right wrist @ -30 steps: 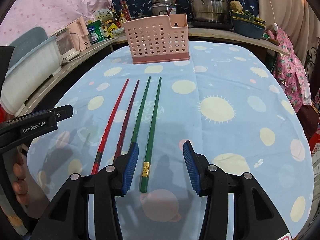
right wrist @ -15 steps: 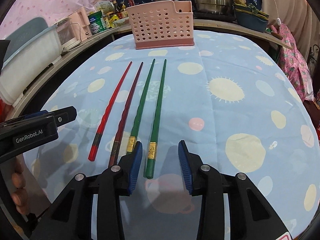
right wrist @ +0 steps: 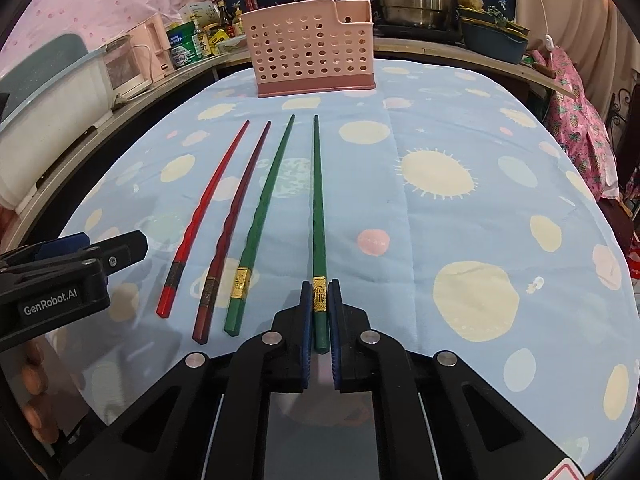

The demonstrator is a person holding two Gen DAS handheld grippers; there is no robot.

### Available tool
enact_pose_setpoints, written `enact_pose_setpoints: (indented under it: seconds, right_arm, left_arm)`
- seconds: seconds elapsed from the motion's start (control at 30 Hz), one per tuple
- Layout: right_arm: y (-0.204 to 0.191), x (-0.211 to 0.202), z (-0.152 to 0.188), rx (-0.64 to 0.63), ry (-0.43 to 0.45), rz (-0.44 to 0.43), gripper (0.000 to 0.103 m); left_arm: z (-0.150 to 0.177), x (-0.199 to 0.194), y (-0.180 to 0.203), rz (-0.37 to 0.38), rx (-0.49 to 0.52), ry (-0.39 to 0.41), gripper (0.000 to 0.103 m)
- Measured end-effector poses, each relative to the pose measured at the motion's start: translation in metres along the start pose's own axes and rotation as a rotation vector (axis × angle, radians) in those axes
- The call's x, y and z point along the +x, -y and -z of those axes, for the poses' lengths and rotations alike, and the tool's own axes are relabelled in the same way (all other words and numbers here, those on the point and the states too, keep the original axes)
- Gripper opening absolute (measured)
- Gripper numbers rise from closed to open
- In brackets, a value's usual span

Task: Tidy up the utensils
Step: 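Grasp a green chopstick with the right tool, then grasp the red chopstick with the left tool while the right tool holds the green one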

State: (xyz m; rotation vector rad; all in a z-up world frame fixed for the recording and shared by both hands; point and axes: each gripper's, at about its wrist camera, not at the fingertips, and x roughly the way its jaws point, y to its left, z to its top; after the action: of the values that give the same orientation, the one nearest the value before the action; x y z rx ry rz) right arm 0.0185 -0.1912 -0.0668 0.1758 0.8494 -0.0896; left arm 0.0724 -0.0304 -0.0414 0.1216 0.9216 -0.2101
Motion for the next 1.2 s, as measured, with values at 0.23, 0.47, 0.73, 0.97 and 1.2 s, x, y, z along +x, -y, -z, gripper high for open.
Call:
enact_pose_setpoints:
  seconds: [0.23,0.47,0.73,0.97,1.2]
  right_arm:
    - [0.018,-0.002,0.001,0.045,0.005,0.023,0.007]
    - [0.022,-0.003,0.002,0.051,0.007,0.024,0.007]
    - [0.022,-0.003,0.003,0.051,0.006,0.024,0.007]
    - [0.021,-0.003,0.003,0.051,0.006,0.024,0.007]
    - [0.021,-0.003,0.003,0.051,0.006,0.023,0.007]
  left_arm:
    - [0.003,0.001,0.011,0.015,0.021,-0.009,0.081]
    - [0.007,0.007,0.018,0.019,0.036,-0.029,0.080]
    - [0.010,0.013,0.022,0.029,0.044,-0.055,0.071]
    - [0.011,0.014,0.022,0.031,0.050,-0.061,0.057]
    - [0.009,0.013,0.021,0.036,0.051,-0.057,0.033]
